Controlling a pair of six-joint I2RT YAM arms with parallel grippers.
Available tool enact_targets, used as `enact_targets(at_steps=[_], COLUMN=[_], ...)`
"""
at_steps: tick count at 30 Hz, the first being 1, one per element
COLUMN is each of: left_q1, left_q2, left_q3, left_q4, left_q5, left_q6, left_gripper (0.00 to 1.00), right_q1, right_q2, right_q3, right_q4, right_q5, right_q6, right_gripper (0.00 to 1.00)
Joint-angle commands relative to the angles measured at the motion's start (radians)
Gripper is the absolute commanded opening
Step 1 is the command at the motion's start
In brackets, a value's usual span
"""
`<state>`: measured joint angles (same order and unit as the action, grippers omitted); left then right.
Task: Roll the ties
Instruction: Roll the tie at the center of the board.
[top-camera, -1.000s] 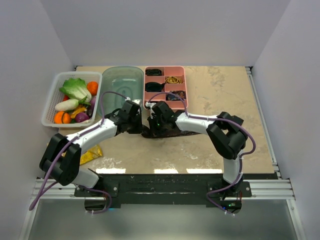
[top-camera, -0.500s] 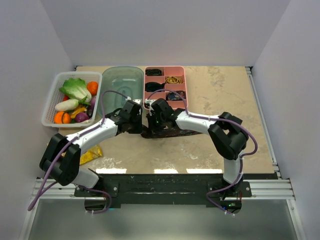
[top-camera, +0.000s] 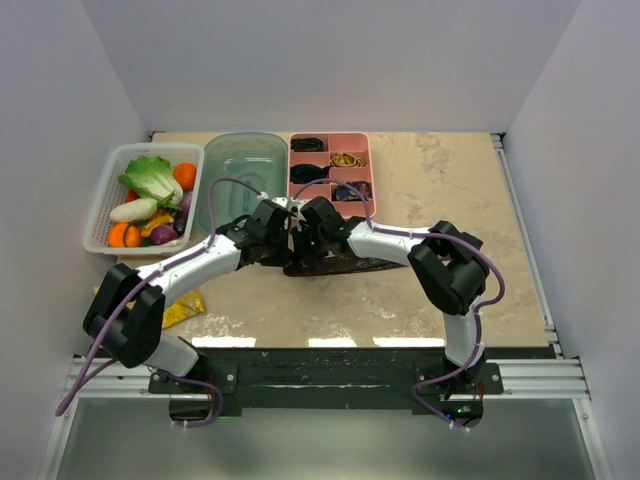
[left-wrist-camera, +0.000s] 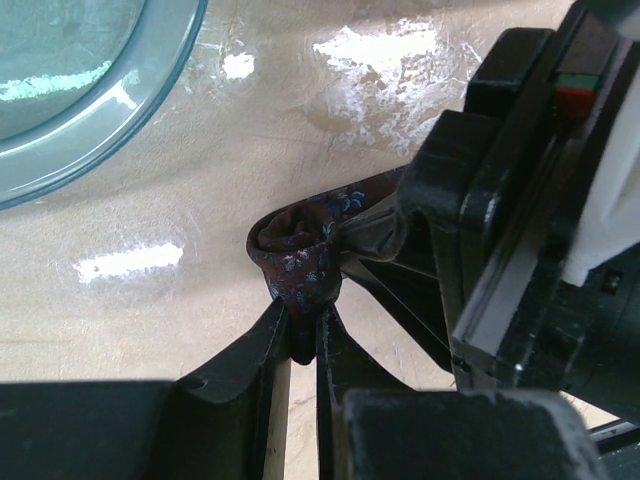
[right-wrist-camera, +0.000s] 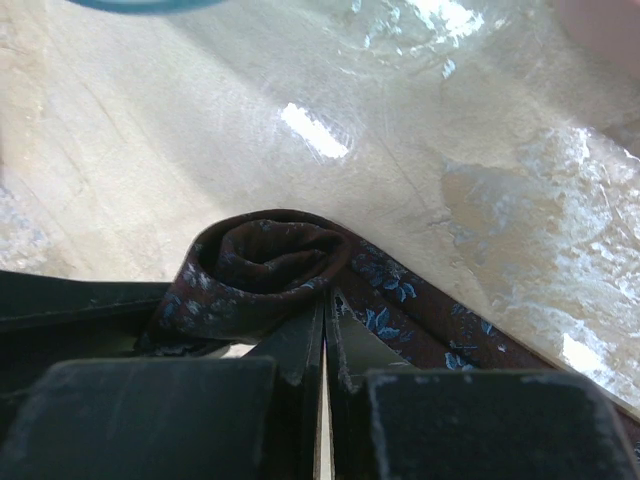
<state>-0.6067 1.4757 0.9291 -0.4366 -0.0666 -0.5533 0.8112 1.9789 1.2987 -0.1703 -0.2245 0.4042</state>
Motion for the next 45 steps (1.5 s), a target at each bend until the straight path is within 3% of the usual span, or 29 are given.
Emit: enact_targets(at_steps=[1, 14, 30, 45], left_q1=[-0.022, -0.088, -0.103, -0.12], left_q2=[0.015, 0.052, -0.009, 0.038], left_q3=[0.059, 0.109, 0.05, 0.082], left_q4=[0.032, -0.037, -0.128, -0.232], left_q5=[-0.01, -0.137, -0.271, -0.34], left_q6=[0.036, 0.061, 0.052, 0.056], left_gripper=[0.0, 0.0, 0.0, 0.0], right_q1=[0.008, 0.008, -0.012, -0.095], right_q2=[-0.006, 0.029, 0.015, -0.074], right_q3=[0.022, 0.004, -0.048, -0.098], right_q4=[0.089, 0.213, 0.267, 0.124], right_q5=[-0.076, -0.231, -0.346, -0.234], right_q6=[0.024, 0.142, 0.217, 0.116], right_gripper=[0.0, 0.0, 0.0, 0.0])
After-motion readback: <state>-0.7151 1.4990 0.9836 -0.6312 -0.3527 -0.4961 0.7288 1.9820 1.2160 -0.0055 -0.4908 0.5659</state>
